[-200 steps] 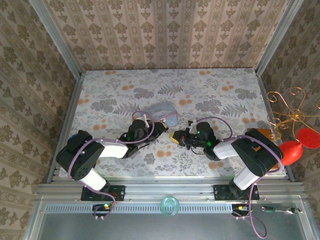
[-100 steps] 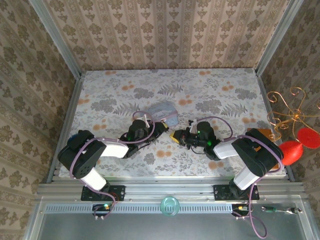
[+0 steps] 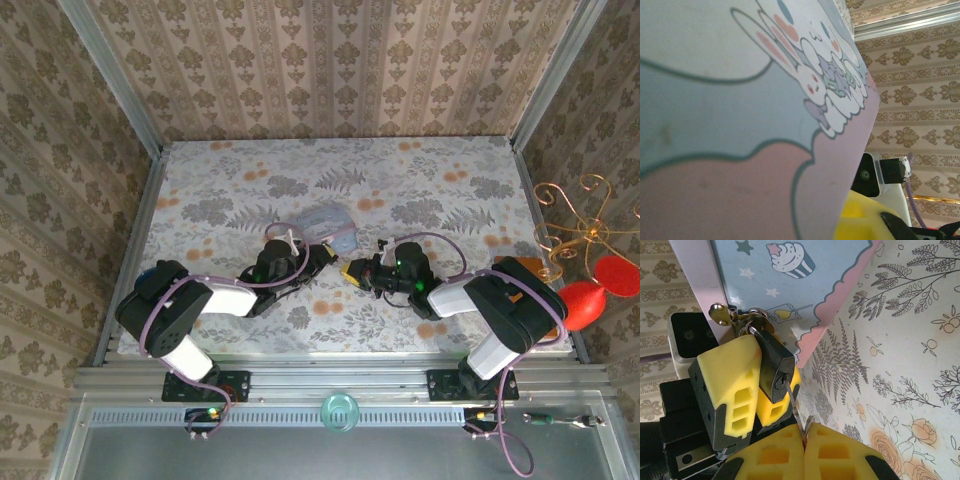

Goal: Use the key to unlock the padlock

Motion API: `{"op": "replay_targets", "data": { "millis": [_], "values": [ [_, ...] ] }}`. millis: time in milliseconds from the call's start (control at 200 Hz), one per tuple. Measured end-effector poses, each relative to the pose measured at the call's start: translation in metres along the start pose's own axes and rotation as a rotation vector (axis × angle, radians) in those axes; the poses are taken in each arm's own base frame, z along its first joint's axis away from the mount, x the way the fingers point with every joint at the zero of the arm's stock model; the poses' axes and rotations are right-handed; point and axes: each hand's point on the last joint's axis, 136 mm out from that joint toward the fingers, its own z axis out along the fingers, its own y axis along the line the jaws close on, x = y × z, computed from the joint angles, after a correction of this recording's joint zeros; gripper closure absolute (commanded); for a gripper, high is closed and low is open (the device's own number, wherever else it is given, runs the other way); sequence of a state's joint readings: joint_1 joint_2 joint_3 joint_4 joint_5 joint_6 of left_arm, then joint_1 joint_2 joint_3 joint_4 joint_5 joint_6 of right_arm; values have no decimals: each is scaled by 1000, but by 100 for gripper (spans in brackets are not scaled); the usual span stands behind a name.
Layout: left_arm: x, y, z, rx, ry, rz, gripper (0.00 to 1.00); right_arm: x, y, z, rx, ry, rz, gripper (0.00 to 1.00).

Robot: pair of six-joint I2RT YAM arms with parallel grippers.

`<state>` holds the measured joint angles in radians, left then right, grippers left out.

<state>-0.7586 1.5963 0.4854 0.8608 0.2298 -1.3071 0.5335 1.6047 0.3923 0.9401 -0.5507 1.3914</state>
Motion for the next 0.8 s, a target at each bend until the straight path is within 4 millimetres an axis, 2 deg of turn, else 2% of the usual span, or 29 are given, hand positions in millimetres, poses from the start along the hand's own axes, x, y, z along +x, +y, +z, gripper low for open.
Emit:
{"op": "replay_targets", "data": {
  "millis": [800],
  "values": [
    [-6,-10,-2,49,-19,-61,98,-6,7,2,-71,20,-5,100]
  ]
}}
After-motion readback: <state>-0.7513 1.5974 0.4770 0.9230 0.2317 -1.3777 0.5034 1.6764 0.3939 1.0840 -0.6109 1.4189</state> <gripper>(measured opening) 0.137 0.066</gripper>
